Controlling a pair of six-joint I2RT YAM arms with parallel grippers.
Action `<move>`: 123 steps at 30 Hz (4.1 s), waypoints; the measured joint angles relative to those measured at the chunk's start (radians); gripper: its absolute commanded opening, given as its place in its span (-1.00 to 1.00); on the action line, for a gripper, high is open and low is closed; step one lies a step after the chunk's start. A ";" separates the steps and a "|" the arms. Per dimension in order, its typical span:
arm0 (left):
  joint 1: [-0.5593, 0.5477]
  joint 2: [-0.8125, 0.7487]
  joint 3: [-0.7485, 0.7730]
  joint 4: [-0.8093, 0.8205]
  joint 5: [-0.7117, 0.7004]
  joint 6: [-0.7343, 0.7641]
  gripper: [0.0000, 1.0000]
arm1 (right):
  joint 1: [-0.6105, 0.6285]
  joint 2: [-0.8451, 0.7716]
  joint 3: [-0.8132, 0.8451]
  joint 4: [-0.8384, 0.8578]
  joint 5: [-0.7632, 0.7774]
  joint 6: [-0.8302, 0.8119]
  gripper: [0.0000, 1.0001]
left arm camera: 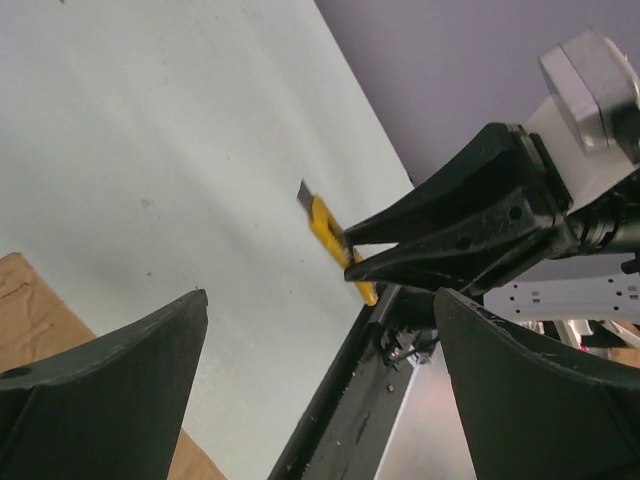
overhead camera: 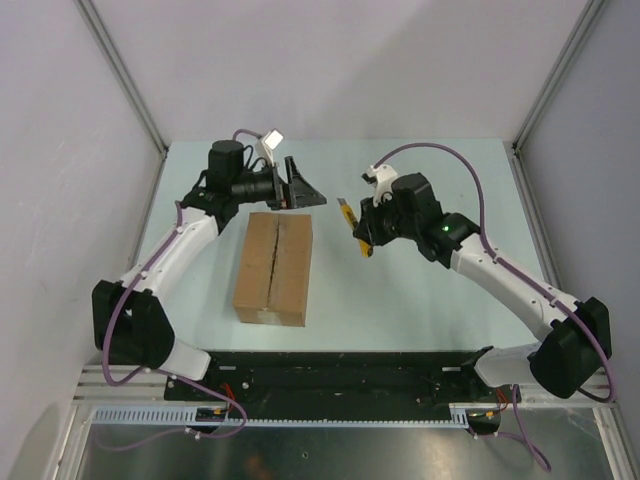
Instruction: Unpack the express box
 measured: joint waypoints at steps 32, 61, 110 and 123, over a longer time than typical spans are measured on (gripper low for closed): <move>-0.096 0.250 0.106 0.002 0.231 -0.141 -0.52 | 0.140 0.000 0.006 -0.026 0.129 -0.210 -1.00; -0.038 0.110 0.375 0.206 0.016 -0.290 -1.00 | -0.209 -0.113 0.022 0.549 -0.235 0.696 1.00; -0.280 -0.110 -0.256 1.108 -0.588 -0.674 -1.00 | -0.171 -0.011 0.024 0.875 -0.313 1.011 0.18; -0.295 -0.105 -0.299 1.126 -0.634 -0.684 -1.00 | -0.169 -0.011 0.039 0.845 -0.307 0.988 0.02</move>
